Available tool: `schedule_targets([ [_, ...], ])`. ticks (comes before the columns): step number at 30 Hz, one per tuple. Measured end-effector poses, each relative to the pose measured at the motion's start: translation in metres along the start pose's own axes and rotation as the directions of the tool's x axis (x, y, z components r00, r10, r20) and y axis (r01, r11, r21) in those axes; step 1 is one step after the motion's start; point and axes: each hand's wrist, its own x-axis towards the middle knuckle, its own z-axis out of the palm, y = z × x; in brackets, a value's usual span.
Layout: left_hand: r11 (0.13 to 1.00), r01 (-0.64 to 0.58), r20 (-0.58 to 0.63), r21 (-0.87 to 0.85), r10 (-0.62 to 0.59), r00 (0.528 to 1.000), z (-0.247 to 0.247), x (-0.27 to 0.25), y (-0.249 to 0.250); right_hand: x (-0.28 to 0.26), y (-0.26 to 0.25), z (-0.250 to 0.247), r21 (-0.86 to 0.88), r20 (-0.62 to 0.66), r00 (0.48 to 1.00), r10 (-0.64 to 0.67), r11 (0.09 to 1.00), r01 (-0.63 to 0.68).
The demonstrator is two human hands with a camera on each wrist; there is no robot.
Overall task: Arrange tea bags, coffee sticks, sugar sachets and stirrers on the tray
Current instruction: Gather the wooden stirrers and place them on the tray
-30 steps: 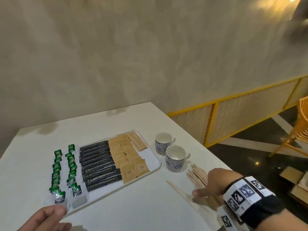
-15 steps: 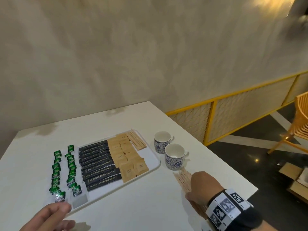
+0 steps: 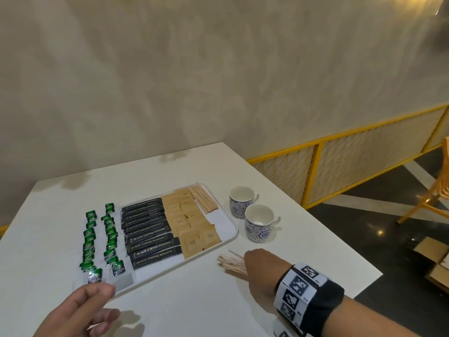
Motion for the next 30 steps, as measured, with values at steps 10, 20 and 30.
schedule_targets([
  [10, 0.997, -0.010, 0.122, 0.079, 0.000, 0.993, 0.018, 0.001, 0.017, 0.008, -0.034, 0.010, 0.023, -0.268, 0.963, 0.025, 1.000, -0.020],
  [20, 0.975, -0.109, 0.445, 0.191, 0.013, 0.895, 0.067, 0.018, 0.026, 0.017, -0.026, -0.005, 0.052, -0.033, 0.973, -0.230, 0.971, 0.232],
  [30, 0.982, -0.043, 0.485, -0.185, 0.129, 0.865, 0.116, 0.007, 0.029, 0.006, -0.077, -0.019, 0.884, -0.161, 0.831, -0.533, 0.296, 0.362],
])
